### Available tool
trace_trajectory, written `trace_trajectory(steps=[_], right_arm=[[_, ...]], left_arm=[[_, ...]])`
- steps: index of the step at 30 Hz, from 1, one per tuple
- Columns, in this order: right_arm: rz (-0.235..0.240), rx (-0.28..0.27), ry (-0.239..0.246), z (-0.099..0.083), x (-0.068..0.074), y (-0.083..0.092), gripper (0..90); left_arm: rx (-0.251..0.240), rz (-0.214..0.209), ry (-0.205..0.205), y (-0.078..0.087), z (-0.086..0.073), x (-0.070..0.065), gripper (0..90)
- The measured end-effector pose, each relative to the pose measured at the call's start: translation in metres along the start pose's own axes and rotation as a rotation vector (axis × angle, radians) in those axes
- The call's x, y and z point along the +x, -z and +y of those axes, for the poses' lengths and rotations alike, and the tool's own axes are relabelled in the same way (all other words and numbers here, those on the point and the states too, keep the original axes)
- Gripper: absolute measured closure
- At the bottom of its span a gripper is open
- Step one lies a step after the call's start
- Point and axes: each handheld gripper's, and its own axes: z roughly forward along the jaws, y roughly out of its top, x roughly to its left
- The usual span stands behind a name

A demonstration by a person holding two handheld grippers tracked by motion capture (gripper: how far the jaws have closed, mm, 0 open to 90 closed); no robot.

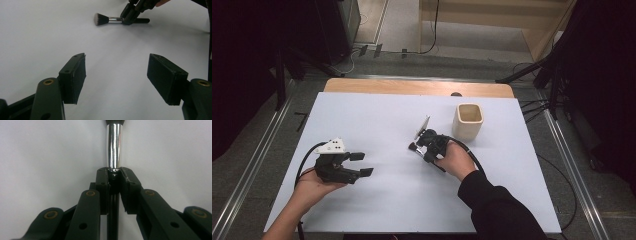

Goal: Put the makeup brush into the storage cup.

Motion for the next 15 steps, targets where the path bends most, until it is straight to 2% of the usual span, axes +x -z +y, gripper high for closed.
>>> trace_trajectory(steps=[15], right_arm=[[0.026,-0.013,-0.018,-0.0011,-0.0037,0.0004,79.7]], left_arm=[[0.008,-0.002,0.002,-0.0009,0.0,0.0004,31.9]])
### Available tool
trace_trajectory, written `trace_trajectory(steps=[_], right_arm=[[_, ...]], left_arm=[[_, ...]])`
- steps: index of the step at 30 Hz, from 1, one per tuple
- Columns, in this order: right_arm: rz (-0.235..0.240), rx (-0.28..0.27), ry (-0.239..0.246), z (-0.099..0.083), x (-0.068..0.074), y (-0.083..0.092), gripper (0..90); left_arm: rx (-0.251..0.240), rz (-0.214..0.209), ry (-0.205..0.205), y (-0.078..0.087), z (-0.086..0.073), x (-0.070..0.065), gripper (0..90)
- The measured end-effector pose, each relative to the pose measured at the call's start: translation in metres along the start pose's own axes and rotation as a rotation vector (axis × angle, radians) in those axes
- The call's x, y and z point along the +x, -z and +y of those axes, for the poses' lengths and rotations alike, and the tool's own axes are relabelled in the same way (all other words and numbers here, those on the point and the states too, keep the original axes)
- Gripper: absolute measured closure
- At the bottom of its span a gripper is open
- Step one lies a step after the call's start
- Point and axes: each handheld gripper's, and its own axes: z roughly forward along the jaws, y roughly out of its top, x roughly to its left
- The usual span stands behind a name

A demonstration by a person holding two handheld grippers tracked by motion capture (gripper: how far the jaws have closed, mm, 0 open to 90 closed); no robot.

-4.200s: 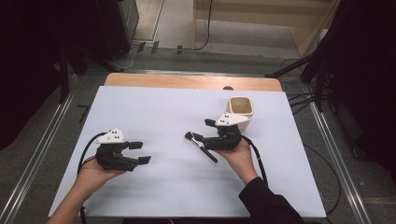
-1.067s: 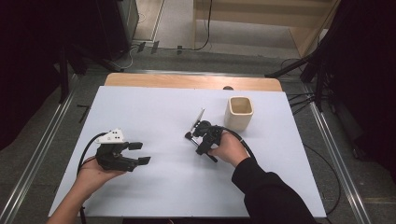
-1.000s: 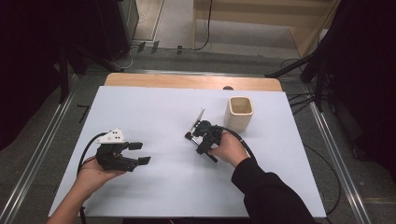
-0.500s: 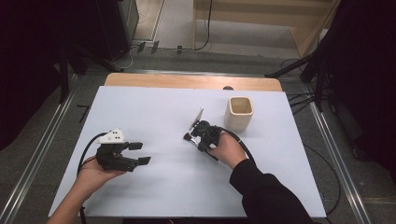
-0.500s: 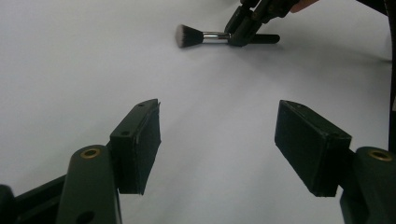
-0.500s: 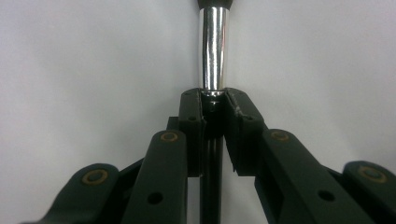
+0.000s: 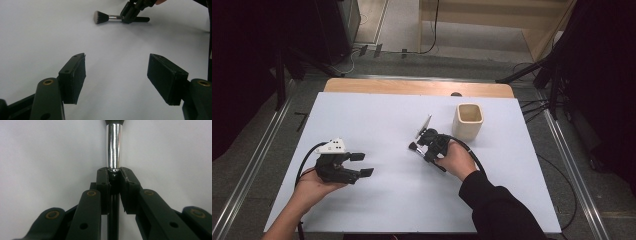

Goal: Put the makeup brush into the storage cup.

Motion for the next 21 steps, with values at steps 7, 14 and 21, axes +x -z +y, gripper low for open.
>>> trace_trajectory(steps=[7,14,21], right_arm=[[0.018,-0.015,-0.025,-0.001,-0.005,0.006,79.7],[0.035,-0.034,-0.042,-0.004,-0.007,0.023,79.8],[0.065,-0.069,-0.041,-0.009,-0.004,0.037,79.8]], left_arm=[[0.0,-0.001,0.007,-0.001,0.0,0.0,31.9],[0.005,0.004,0.009,-0.001,0.0,0.0,31.8],[0.006,0.003,0.01,-0.001,0.0,0.0,31.8]])
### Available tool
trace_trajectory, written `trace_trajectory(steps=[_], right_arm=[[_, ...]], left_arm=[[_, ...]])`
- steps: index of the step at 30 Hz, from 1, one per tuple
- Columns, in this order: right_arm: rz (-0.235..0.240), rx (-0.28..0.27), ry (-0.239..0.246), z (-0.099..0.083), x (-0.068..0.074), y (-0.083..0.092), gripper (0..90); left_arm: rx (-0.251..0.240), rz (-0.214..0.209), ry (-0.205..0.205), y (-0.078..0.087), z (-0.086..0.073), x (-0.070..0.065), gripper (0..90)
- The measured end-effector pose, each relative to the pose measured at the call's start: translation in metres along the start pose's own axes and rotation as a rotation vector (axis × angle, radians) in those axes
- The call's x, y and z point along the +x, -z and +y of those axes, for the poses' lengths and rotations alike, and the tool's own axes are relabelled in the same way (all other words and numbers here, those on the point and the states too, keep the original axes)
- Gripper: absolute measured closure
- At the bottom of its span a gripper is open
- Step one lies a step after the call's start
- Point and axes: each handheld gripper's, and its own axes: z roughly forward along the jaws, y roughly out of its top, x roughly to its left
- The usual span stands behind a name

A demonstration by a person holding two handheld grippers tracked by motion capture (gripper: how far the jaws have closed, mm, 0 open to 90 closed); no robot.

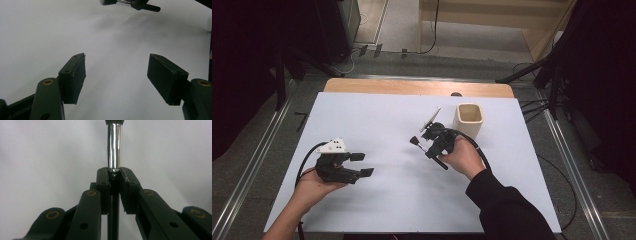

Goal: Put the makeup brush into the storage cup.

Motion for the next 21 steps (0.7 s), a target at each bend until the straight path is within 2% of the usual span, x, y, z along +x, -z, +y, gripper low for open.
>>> trace_trajectory(steps=[5,9,21], right_arm=[[0.045,-0.035,-0.019,-0.008,0.0,0.005,79.8],[0.058,-0.057,-0.036,-0.013,0.0,0.006,79.8],[0.152,-0.177,-0.076,-0.033,-0.001,0.009,79.8]], left_arm=[[0.001,0.003,0.001,0.0,0.0,0.0,31.8],[0.004,0.002,0.003,-0.001,0.0,0.0,31.8],[0.014,-0.005,0.021,-0.004,0.002,-0.001,31.9]])
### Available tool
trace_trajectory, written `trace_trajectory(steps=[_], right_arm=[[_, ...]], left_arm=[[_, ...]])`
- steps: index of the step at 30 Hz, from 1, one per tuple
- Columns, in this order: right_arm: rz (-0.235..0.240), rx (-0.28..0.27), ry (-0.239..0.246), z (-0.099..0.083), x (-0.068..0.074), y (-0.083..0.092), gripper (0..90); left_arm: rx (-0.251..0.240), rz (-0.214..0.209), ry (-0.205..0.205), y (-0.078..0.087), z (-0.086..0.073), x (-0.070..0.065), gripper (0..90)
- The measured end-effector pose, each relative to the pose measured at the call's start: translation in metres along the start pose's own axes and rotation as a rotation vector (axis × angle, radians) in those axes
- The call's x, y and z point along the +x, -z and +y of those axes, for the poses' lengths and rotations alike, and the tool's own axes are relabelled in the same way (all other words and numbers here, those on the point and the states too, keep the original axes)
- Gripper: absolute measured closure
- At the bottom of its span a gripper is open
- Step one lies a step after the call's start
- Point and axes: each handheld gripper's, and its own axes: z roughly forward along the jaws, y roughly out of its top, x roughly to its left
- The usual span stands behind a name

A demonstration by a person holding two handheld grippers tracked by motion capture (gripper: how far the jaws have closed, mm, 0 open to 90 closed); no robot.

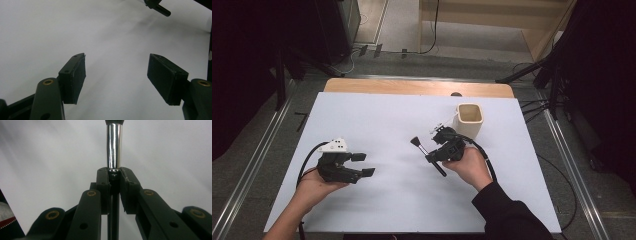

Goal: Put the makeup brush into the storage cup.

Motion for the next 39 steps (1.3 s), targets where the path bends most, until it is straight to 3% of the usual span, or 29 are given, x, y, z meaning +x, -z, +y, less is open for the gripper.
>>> trace_trajectory(steps=[19,27,39], right_arm=[[0.073,-0.152,-0.055,-0.03,-0.002,-0.003,79.9],[0.072,-0.191,-0.072,-0.036,0.001,-0.005,79.8],[0.069,-0.262,-0.116,-0.043,0.011,-0.005,79.9]], left_arm=[[-0.006,-0.025,0.023,-0.005,0.005,-0.004,31.9],[-0.013,-0.05,0.038,-0.007,0.008,-0.006,31.9],[-0.022,-0.052,0.071,-0.016,0.016,-0.007,32.4]])
